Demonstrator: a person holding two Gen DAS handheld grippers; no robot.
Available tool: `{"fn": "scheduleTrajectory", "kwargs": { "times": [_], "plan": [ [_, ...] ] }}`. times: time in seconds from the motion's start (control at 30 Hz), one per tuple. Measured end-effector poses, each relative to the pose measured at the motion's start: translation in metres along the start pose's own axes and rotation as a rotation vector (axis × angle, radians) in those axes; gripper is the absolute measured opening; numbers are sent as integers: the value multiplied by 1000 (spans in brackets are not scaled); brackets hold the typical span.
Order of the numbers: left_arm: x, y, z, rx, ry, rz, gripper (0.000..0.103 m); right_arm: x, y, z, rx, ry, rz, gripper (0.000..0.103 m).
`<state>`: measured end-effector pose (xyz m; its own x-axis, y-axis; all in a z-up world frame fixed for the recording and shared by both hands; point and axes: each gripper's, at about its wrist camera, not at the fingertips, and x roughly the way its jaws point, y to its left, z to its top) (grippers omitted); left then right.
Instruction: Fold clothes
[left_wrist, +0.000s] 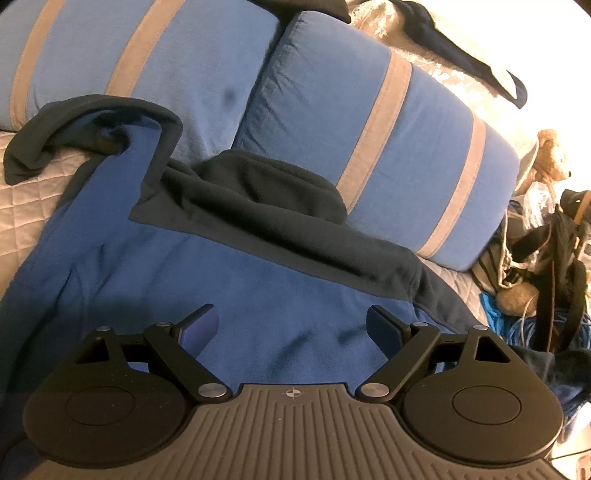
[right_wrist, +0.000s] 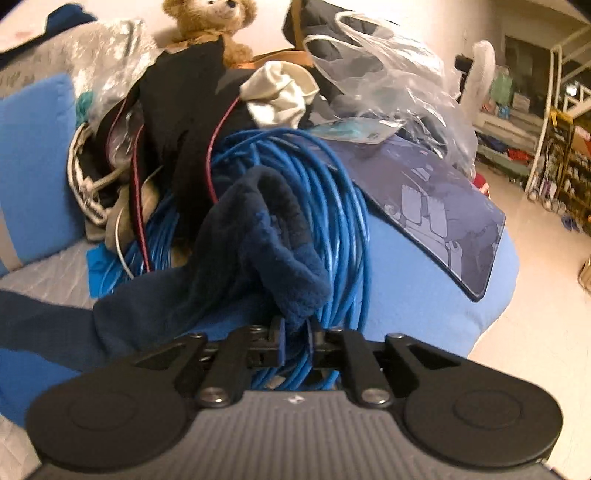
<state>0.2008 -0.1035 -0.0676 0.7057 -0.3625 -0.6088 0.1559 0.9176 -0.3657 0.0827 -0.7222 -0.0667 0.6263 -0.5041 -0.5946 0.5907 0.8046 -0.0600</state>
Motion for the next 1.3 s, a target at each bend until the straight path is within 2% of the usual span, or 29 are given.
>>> {"fn": "scheduleTrajectory", "kwargs": {
  "times": [0.07,0.1,0.13,0.23,0.33,0.43,0.53,0.63,0.7,0.87,1.03,1.07,1.1,1.13,1.17,1.23,1.3],
  "plan": [
    [0,0,0,-4,1,1,88,-3,3,-4,-26,-5,-22,63],
    [0,0,0,-4,1,0,88,-5,3,-5,-29,-10,-29,71],
    [0,0,1,-4,0,0,88,-9,3,-6,-24,-19,-33,83],
    [0,-1,0,1,0,-2,88,-23,3,-13,-5,-31,-53,85],
    [0,-2,0,6,2,-5,88,-43,20,-29,-58,-65,-57,85],
    [0,-2,0,8,4,-3,88,-61,58,-51,-203,-98,68,84],
    [0,-1,0,3,2,0,88,-75,106,-72,-369,-115,273,83],
    [1,0,0,1,5,3,88,-81,155,-86,-489,-111,506,77],
    [2,0,0,0,8,4,88,-83,192,-96,-599,-141,561,72],
    [3,1,0,0,10,-4,88,-70,275,-119,-927,-255,550,66],
    [3,2,1,-4,14,-10,88,-55,325,-154,-1228,-362,508,65],
    [3,2,1,-5,14,-11,88,-53,332,-159,-1254,-369,507,58],
    [3,2,1,-6,14,-12,88,-52,337,-160,-1254,-363,518,48],
    [3,2,1,-7,13,-13,88,-52,342,-160,-1242,-345,532,31],
    [3,2,1,-7,13,-14,88,-53,346,-159,-1218,-319,549,22],
    [3,1,2,-5,12,-16,88,-59,349,-156,-1144,-286,581,17],
    [3,0,1,-3,14,-15,88,-64,352,-152,-1068,-258,608,17]
  ]
}}
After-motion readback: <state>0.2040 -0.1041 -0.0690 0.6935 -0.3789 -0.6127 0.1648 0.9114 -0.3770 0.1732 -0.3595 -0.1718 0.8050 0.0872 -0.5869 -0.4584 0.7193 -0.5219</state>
